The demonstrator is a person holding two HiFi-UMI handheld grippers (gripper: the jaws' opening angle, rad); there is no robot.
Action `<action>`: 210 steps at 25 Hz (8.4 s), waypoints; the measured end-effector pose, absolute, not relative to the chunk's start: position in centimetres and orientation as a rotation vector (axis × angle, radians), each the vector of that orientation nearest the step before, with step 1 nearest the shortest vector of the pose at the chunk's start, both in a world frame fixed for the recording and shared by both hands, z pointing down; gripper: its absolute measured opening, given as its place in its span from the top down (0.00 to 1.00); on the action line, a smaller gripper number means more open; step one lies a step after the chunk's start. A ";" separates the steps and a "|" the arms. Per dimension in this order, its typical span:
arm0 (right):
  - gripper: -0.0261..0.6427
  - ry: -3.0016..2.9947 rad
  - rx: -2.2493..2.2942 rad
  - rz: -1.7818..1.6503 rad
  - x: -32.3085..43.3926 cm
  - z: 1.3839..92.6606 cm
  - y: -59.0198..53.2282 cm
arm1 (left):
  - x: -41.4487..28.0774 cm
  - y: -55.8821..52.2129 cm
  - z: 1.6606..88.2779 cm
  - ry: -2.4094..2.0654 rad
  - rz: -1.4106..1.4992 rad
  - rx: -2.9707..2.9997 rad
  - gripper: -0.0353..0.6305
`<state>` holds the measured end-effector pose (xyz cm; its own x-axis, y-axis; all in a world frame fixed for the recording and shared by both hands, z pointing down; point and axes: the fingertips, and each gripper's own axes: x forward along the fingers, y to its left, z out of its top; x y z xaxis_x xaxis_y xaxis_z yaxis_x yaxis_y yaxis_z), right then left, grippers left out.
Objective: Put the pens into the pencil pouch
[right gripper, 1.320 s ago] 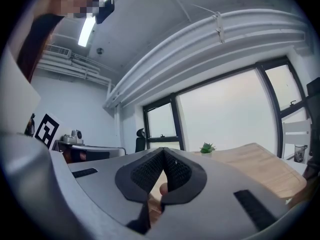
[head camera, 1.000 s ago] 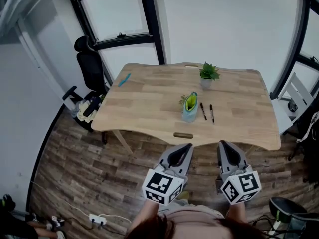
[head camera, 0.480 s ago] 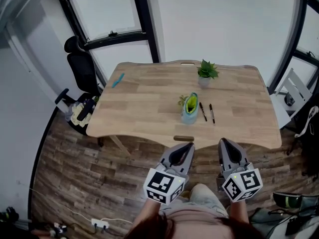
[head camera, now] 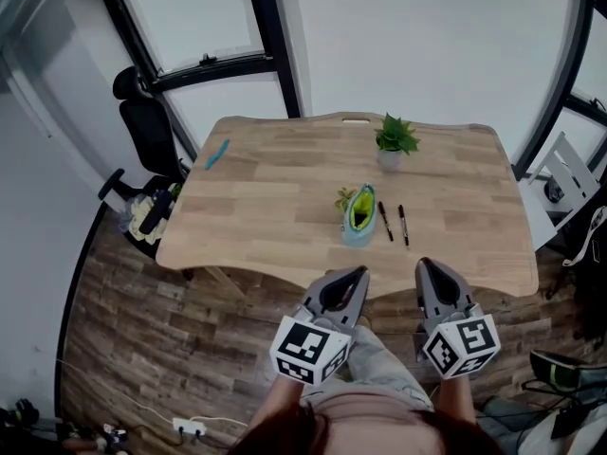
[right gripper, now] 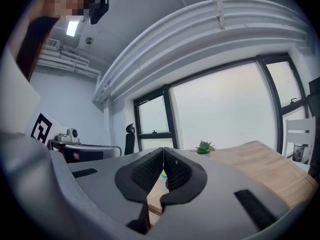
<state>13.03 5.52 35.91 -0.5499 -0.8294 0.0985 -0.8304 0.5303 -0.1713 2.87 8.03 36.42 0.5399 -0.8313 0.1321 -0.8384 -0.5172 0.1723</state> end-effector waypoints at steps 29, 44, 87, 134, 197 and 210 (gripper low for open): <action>0.86 -2.396 1.125 0.729 13.6 50.6 -17.5 | -1.0 -9.9 38.7 -1.582 0.050 2.393 0.95; 0.78 -2.052 0.929 0.949 13.4 62.3 -22.4 | -1.7 -12.6 40.1 -1.565 0.094 2.368 0.95; 0.89 -2.473 1.438 1.003 10.2 48.9 -24.7 | -11.1 -18.1 44.4 -1.304 0.153 2.311 0.94; 0.89 -2.764 0.784 0.398 -2.6 48.7 -16.1 | -5.3 -14.7 52.8 -0.874 0.297 2.199 0.93; 0.89 -1.861 0.924 0.927 8.2 69.1 -23.1 | -3.4 -15.5 52.6 -0.838 0.280 2.181 0.93; 0.89 -2.010 1.093 1.105 9.2 65.0 -23.0 | -3.4 -15.5 52.6 -0.840 0.289 2.191 0.93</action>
<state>9.20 -23.02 65.00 -0.4873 -0.3753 0.7885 -0.8668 0.3174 -0.3846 -3.44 -15.52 52.61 0.7579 -0.4783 0.4436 -0.6500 -0.4961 0.5757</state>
